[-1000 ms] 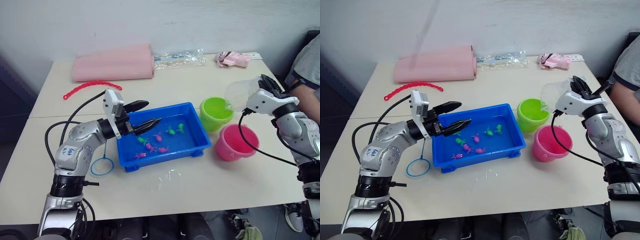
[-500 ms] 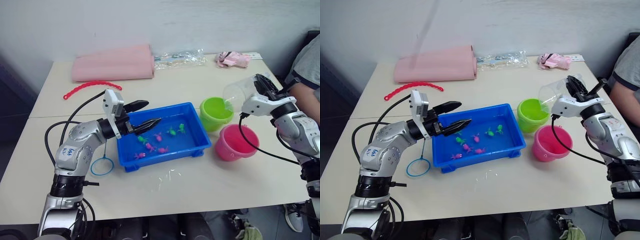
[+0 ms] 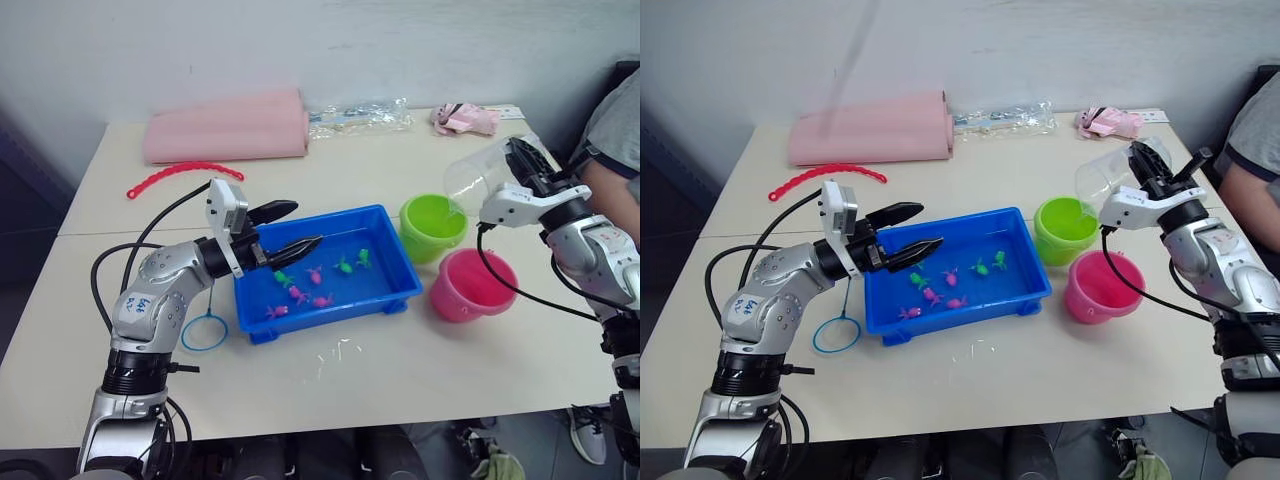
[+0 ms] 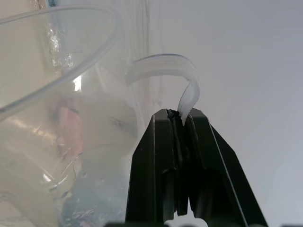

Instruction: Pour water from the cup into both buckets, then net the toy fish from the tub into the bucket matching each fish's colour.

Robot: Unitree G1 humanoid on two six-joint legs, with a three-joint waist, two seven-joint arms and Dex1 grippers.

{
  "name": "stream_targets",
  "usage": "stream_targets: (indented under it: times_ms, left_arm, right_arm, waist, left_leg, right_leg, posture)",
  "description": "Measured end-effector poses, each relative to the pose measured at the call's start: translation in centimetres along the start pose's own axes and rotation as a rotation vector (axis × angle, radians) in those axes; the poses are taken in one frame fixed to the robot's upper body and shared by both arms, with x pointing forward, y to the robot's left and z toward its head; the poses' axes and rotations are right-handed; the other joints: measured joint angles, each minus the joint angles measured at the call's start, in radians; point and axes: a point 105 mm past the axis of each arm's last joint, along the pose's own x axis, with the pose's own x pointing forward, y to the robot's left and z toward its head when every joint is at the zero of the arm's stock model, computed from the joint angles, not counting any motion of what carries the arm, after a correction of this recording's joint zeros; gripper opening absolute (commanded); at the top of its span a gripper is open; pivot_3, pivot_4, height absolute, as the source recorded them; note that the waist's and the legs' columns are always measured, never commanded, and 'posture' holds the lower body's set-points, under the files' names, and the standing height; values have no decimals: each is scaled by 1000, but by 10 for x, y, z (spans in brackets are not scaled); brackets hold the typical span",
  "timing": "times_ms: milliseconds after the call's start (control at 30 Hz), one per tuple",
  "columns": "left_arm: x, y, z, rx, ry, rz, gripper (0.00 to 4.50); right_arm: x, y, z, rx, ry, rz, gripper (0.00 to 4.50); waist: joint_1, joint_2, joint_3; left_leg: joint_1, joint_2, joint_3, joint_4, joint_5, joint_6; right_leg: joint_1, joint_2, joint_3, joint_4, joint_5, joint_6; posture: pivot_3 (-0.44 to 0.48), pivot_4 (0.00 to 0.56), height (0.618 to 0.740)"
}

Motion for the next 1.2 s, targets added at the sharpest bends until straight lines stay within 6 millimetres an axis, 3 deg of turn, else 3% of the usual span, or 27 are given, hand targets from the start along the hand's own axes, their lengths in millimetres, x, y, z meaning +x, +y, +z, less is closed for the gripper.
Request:
stream_targets:
  times_ms: [167,300,633,733,900,1067,1200]
  left_arm:
    - [-1,-1,2,1,-13,-11,4500]
    - [-3,-2,4,12,-9,-19,4500]
    - [-7,-7,6,14,-23,-48,4500]
    - [-8,-20,14,-12,-95,-135,4500]
    - [-10,-36,29,36,-111,-233,4500]
    - [2,-48,41,75,-94,-320,4500]
    - [11,-54,46,68,-85,-365,4500]
  right_arm:
    - [2,-3,7,45,-18,-2,21]
    - [1,3,-2,269,79,-22,21]
    - [-22,-4,-51,843,325,-145,21]
    - [-44,-3,-76,1153,435,-258,21]
    - [-86,32,-91,1525,587,-279,21]
    - [-123,85,-88,1600,745,-250,21]
    - [-138,108,-86,1601,826,-307,21]
  waist:
    - [1,0,0]
    - [1,0,0]
    - [3,0,0]
    - [5,0,0]
    - [6,0,0]
    - [4,0,0]
    - [-2,0,0]
  left_leg:
    - [0,0,0,0,0,0]
    - [0,0,0,0,0,0]
    - [0,0,-1,0,0,1]
    - [-1,0,-3,0,0,1]
    - [-1,0,-2,0,0,2]
    - [0,-1,-1,0,0,2]
    - [1,-1,0,0,1,2]
  right_leg:
    - [0,0,0,0,0,0]
    - [1,0,0,0,0,0]
    - [1,0,-1,1,0,0]
    - [2,0,-2,1,0,0]
    - [2,0,-2,1,0,0]
    - [2,0,0,0,0,0]
    - [1,0,1,1,0,0]
  posture:
    - [0,150,740]
    - [0,150,740]
    - [0,150,740]
    - [0,150,740]
    - [0,150,740]
    - [0,150,740]
    - [0,150,740]
